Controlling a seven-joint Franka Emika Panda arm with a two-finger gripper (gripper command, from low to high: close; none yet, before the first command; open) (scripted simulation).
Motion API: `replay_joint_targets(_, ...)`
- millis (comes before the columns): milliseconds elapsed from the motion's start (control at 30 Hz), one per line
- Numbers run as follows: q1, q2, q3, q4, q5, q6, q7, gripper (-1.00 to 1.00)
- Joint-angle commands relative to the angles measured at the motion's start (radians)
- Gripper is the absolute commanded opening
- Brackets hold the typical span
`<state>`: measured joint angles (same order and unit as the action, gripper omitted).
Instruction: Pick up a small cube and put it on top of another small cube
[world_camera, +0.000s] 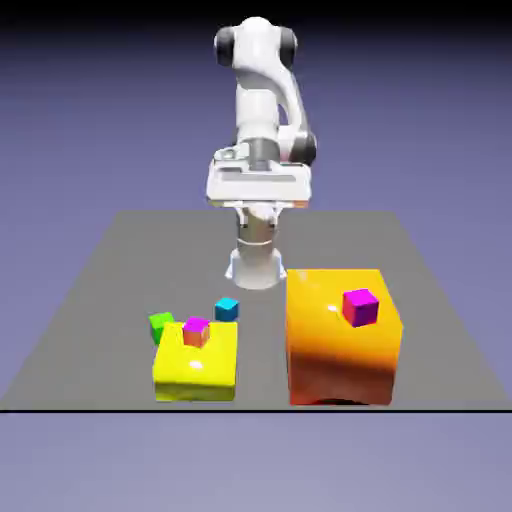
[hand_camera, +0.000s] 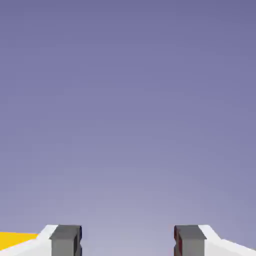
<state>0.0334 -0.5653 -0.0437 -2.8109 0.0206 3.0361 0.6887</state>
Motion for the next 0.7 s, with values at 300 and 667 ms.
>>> replay_joint_targets(300,0.178,0.039,-0.362,-0.007,0.171,-0.008,-0.434,0.00)
replay_joint_targets(667,0.374,0.082,-0.761,-0.015,0.359,-0.016,-0.912,0.00)
